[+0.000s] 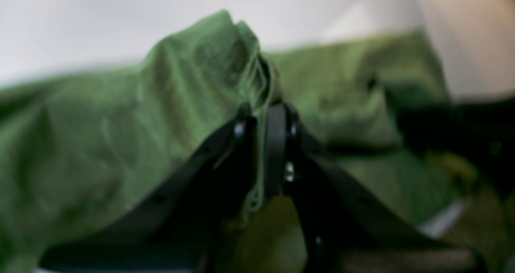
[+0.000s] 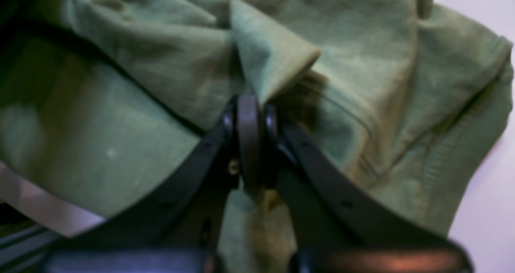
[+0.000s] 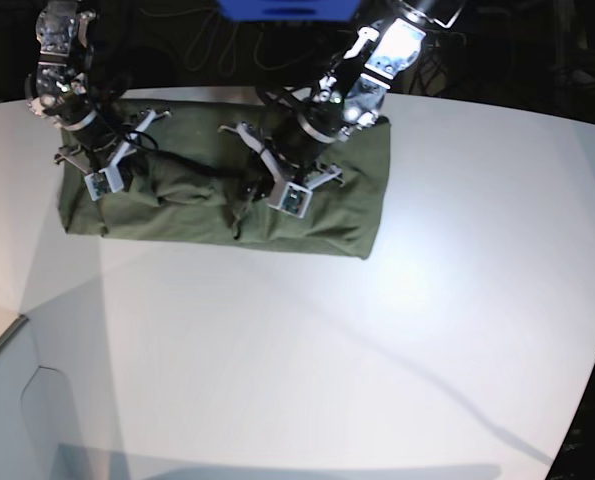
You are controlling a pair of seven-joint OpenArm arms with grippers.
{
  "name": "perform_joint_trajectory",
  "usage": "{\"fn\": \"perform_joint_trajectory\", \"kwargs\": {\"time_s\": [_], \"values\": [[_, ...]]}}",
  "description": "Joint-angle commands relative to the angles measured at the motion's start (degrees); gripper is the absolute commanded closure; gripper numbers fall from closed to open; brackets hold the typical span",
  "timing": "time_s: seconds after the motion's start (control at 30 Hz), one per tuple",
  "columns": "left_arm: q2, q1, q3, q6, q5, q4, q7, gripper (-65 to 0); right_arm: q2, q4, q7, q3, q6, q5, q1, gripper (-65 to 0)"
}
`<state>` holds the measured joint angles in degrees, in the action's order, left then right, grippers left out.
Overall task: Layout the t-shirt on the table in an organized manner, then fold the t-shirt properly
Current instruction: 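Carry the strip end with the left gripper toward the right gripper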
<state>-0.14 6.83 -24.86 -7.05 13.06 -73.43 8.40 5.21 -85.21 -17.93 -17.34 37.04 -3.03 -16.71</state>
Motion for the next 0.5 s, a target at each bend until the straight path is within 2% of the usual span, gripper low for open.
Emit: {"fn": "perform_joint_trajectory", "kwargs": {"time_s": [0.0, 0.03, 0.13, 0.23, 0.37, 0.4, 0.47], "values": [[0.6, -1.0, 0.0, -0.3, 0.3, -1.3, -2.2, -0.5, 0.5, -1.0, 1.2, -0.2, 0.6, 0.6, 0.3, 0.0], [0.6, -1.0, 0.0, -0.3, 0.3, -1.3, -2.0, -0.5, 0.5, -1.0, 1.2, -0.2, 0.6, 0.6, 0.3, -1.1], [0.6, -1.0, -0.1, -0.3, 0.0, -1.3, -1.9, -2.4, 0.5, -1.3, 1.2, -0.5, 0.6, 0.6, 0.4, -10.3], [0.1, -0.8, -2.2, -0.3, 0.3, -1.3, -1.9, -13.4, 0.5, -3.8, 1.5, -1.0, 0.6, 0.6, 0.1, -19.8], [-0.6, -0.6, -4.9, -0.4, 0.1, -1.6, -1.9, -28.5, -1.2, -9.3, 1.5, -4.9, 0.6, 1.0, -0.1, -27.7], [-0.9, -0.6, -6.0, -0.4, 0.1, -1.8, -1.9, -30.8, -2.1, -10.9, 1.5, -6.3, 0.6, 0.8, 0.1, -29.0], [-1.7, -1.0, -8.1, -0.4, 0.3, -1.8, -1.9, -31.0, -3.2, -12.7, 1.5, -8.9, 0.6, 0.8, 0.4, -31.3]]}}
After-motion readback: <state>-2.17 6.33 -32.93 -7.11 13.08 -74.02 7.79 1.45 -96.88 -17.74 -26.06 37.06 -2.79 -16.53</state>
